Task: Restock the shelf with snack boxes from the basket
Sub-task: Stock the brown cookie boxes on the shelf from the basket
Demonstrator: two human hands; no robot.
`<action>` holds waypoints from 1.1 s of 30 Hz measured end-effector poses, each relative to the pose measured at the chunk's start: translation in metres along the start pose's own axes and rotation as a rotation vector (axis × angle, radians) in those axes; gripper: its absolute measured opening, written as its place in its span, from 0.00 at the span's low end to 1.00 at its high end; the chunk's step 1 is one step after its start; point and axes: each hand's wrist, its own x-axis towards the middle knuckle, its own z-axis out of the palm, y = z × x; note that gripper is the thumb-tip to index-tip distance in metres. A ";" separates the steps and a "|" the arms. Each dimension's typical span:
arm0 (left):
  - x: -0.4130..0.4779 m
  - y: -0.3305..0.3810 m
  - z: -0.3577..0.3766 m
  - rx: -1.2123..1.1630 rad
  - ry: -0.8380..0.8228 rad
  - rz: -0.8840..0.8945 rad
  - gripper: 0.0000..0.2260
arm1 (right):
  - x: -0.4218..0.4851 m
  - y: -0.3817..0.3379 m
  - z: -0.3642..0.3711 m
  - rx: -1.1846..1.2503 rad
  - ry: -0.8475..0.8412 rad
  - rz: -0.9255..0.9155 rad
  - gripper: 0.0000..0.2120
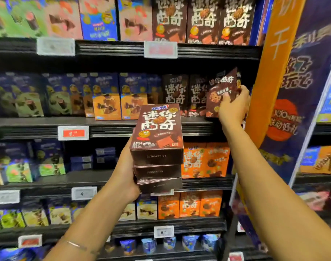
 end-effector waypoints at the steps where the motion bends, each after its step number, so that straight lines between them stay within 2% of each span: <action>1: 0.003 0.001 0.001 0.003 -0.010 -0.002 0.23 | 0.003 0.003 0.005 -0.052 0.033 0.016 0.26; 7: 0.019 0.003 -0.001 0.016 -0.019 -0.044 0.23 | 0.012 0.023 0.018 -0.179 0.147 0.133 0.29; 14: 0.028 -0.001 -0.007 0.043 -0.075 -0.075 0.22 | 0.028 0.026 0.028 -0.258 0.187 0.143 0.24; 21: 0.028 -0.003 -0.002 0.044 -0.164 -0.114 0.20 | 0.037 0.020 0.032 -0.332 0.141 0.238 0.31; 25: 0.030 -0.006 0.000 0.057 -0.164 -0.135 0.21 | 0.040 0.024 0.032 -0.304 0.115 0.228 0.30; 29: 0.029 -0.007 0.002 0.056 -0.162 -0.148 0.21 | 0.040 0.025 0.031 -0.276 0.036 0.215 0.35; 33: 0.027 -0.009 0.003 0.046 -0.173 -0.149 0.21 | 0.038 0.023 0.029 -0.422 -0.032 0.239 0.39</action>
